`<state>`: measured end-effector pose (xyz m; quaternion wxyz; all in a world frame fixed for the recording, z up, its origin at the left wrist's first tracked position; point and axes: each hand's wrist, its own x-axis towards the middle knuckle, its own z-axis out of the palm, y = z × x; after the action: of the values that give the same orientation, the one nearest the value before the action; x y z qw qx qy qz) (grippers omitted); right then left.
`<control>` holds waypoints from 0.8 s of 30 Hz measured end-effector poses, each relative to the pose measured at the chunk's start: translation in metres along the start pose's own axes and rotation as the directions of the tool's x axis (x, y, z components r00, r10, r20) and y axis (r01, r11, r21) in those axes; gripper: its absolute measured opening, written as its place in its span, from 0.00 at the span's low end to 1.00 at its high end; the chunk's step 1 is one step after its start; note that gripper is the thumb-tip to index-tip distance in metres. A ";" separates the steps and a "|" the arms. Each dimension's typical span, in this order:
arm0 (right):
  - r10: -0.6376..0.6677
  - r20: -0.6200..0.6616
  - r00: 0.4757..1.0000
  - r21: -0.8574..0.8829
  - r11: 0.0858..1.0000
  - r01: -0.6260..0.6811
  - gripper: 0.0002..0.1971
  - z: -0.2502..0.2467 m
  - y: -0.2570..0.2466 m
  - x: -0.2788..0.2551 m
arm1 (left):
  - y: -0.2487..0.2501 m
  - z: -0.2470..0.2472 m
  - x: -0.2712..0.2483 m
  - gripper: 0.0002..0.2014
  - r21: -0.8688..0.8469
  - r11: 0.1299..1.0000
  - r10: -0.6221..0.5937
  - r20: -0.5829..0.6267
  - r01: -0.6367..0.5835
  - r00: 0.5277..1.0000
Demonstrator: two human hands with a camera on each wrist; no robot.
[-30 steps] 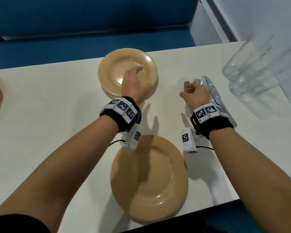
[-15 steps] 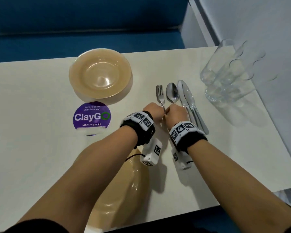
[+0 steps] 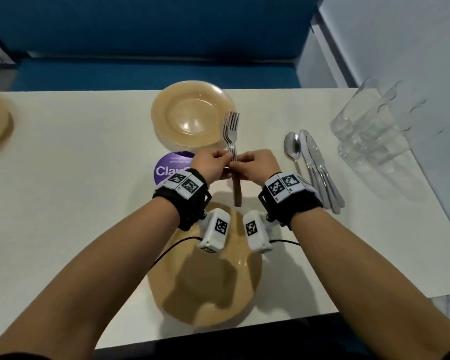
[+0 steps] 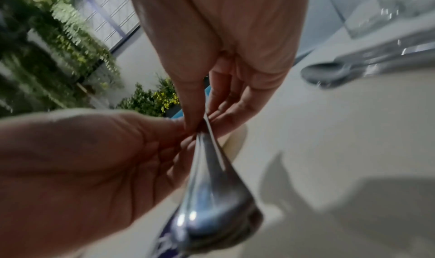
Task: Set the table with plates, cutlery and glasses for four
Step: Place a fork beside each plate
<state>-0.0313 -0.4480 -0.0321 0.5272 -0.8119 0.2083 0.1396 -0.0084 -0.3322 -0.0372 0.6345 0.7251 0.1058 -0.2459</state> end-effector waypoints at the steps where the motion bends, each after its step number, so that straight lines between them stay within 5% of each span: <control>1: -0.002 0.017 1.000 0.029 1.000 0.002 0.06 0.012 -0.007 -0.004 | 0.000 -0.016 -0.006 0.09 -0.001 1.000 0.011 -0.015 -0.011 1.000; 9: -0.032 0.016 0.999 0.027 0.999 0.032 0.05 0.115 -0.052 -0.035 | -0.017 -0.136 -0.047 0.06 0.117 0.992 0.060 -0.098 -0.048 0.993; 14: -0.005 0.000 1.000 -0.012 1.000 0.005 0.09 0.146 -0.052 -0.052 | -0.052 -0.192 -0.073 0.09 0.195 0.978 -0.054 -0.070 0.067 0.996; 24: 0.060 -0.052 0.997 -0.066 0.996 -0.064 0.09 0.159 -0.029 -0.071 | -0.127 -0.186 -0.127 0.12 0.394 0.903 -0.211 0.053 0.174 0.976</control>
<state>-0.0806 -0.2788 -0.0411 0.4897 -0.8255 0.2416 0.1425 -0.1351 -0.1097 -0.0711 0.4558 0.8095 0.0964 -0.3574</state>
